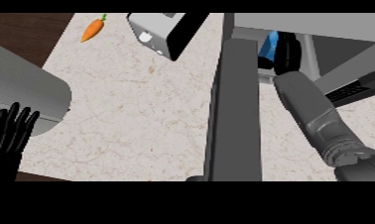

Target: Pick up the milk, place it into the microwave and close the microwave

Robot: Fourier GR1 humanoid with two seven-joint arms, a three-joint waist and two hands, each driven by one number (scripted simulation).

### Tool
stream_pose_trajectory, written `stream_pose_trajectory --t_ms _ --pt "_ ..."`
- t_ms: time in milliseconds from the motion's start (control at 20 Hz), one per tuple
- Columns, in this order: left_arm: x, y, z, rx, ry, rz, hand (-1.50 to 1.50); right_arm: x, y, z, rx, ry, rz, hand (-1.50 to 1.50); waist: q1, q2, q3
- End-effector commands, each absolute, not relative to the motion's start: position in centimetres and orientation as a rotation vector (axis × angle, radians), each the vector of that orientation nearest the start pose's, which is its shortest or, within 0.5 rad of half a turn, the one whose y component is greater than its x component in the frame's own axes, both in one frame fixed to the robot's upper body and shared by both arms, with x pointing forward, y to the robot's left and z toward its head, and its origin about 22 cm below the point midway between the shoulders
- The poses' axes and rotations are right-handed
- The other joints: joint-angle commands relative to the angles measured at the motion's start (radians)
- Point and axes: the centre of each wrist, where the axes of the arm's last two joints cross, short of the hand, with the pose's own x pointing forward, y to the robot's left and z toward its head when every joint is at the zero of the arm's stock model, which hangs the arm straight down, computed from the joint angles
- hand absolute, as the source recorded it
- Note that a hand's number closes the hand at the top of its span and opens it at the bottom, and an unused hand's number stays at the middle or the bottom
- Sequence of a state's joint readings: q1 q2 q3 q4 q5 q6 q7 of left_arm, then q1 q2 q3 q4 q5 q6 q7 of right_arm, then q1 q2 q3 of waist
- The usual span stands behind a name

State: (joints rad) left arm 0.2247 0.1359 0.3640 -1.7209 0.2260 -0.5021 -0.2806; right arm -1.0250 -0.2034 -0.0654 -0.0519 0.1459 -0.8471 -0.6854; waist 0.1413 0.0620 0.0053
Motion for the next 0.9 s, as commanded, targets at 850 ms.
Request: stream_pose_trajectory --t_ms 850 --pt "14.1 34.7 0.0 -0.047 -1.875 -0.001 -1.5 40.3 -23.0 -2.9 -0.858 -1.803 0.295 -1.5 -0.057 -0.032 -0.001"
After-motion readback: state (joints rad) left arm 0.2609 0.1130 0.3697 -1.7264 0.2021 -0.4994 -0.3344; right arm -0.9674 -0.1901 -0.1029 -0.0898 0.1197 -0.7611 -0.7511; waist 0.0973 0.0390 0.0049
